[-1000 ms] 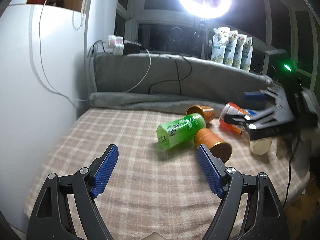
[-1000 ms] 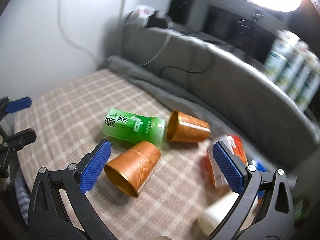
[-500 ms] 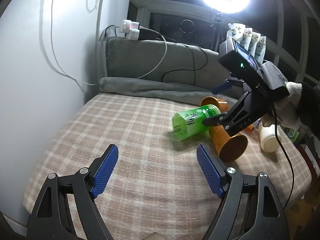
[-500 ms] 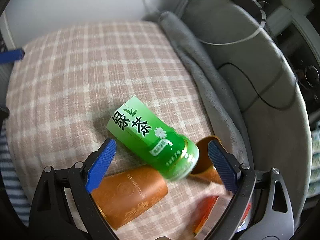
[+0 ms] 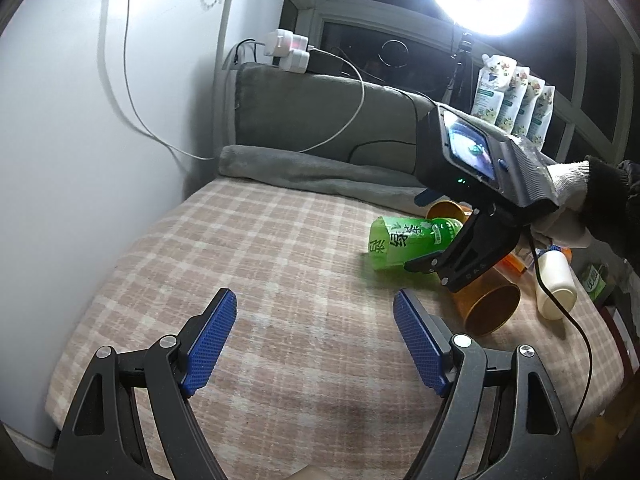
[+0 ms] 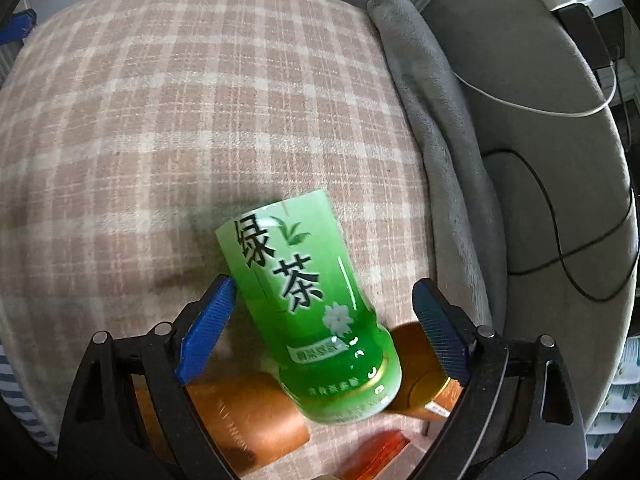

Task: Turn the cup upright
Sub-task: 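Move the right tool down to the lying green tea bottle, then close the right tool on the green bottle and lift it, then carry the green bottle open end up in the right tool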

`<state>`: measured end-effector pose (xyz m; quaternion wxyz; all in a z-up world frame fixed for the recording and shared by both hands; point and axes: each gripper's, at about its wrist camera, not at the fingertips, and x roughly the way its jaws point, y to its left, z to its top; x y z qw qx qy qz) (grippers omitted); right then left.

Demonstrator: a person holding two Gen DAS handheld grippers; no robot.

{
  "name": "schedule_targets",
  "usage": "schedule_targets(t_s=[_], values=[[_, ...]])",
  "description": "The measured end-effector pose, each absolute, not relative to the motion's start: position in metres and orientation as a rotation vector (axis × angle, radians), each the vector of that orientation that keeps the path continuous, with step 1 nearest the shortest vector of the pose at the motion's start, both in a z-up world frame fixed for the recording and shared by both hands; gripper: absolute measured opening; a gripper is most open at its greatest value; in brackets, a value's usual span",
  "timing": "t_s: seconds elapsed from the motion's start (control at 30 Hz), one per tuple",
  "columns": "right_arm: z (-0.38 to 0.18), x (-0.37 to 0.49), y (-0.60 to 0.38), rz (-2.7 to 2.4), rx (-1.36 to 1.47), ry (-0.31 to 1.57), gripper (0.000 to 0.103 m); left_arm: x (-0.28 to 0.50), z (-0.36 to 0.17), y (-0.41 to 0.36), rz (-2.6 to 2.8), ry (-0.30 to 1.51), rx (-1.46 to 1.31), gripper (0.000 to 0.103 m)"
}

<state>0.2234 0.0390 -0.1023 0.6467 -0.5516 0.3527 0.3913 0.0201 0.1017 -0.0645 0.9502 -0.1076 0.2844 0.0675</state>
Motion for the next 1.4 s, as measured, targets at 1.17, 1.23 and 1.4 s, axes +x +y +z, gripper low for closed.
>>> schedule_targets(t_s=[1.17,1.23,1.4], values=[[0.005,0.229,0.004,0.813,-0.759,0.708,0.059,-0.003,-0.048,0.091,0.122,0.528,-0.197,0.081],[0.013,0.221,-0.009,0.805,-0.728,0.706,0.058,-0.005,-0.045,0.086,0.109,0.521,-0.188,0.081],[0.029,0.195,-0.039,0.776,-0.65,0.687,0.058,-0.013,-0.041,0.07,0.069,0.511,-0.169,0.081]])
